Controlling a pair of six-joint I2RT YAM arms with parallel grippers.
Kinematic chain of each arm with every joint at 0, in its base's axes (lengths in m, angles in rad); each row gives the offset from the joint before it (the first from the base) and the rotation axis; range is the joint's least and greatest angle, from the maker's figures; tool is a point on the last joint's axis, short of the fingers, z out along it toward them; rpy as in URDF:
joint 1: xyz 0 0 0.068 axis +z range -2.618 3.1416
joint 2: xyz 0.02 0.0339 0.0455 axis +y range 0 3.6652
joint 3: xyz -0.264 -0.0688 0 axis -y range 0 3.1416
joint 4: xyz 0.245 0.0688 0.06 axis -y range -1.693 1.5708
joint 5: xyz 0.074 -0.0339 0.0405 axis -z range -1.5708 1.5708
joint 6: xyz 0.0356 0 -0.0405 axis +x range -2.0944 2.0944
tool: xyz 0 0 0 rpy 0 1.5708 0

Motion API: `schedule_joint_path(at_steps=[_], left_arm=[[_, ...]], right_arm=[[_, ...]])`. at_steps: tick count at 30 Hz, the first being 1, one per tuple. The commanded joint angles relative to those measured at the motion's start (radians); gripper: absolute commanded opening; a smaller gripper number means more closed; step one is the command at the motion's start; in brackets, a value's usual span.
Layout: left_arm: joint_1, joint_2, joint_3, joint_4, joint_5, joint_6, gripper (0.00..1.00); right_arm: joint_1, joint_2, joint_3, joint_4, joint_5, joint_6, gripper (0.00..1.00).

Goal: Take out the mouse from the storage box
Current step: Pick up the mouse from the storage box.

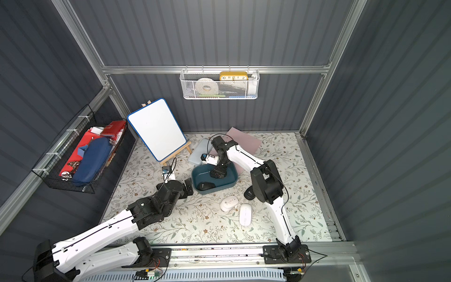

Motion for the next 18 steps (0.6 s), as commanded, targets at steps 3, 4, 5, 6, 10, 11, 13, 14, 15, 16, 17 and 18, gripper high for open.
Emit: schedule_joint_path(at_steps=[3,4,5,6,10,11,13,14,15,16,17,18], left_arm=[[0.006,0.012,-0.004,0.007,-0.003,0.014,0.99],[0.006,0.015,-0.003,0.007,-0.004,0.014,0.99],[0.006,0.016,-0.002,0.007,-0.004,0.014,0.99],[0.006,0.019,-0.002,0.008,-0.003,0.014,0.99],[0.006,0.029,-0.001,0.007,-0.003,0.015,0.99],[0.006,0.031,-0.001,0.008,-0.002,0.015,1.0],[0.006,0.037,0.001,0.009,-0.001,0.018,0.99],[0.006,0.041,0.004,0.006,-0.003,0.017,0.99],[0.006,0.044,0.006,0.002,-0.007,0.014,1.0],[0.006,0.045,0.008,0.002,-0.01,0.012,0.99],[0.006,0.045,0.007,0.002,-0.013,0.012,1.0],[0.006,0.042,0.007,0.002,-0.015,0.011,0.99]], right_arm=[[-0.002,0.028,0.001,-0.019,0.008,-0.043,0.91],[-0.002,0.035,-0.001,-0.007,0.016,-0.047,0.91],[-0.002,0.04,-0.003,0.003,0.02,-0.05,0.91],[-0.002,0.047,-0.006,0.017,0.022,-0.053,0.91],[0.001,0.058,-0.033,0.071,0.04,-0.08,0.9],[0.001,0.061,-0.04,0.082,0.045,-0.083,0.9],[0.006,0.064,-0.042,0.09,0.054,-0.086,0.9],[0.008,0.063,-0.044,0.09,0.053,-0.088,0.89],[0.01,0.062,-0.049,0.091,0.053,-0.088,0.88],[0.013,0.058,-0.055,0.095,0.05,-0.087,0.88],[0.016,0.055,-0.061,0.094,0.048,-0.086,0.87],[0.018,0.051,-0.07,0.096,0.042,-0.083,0.85]])
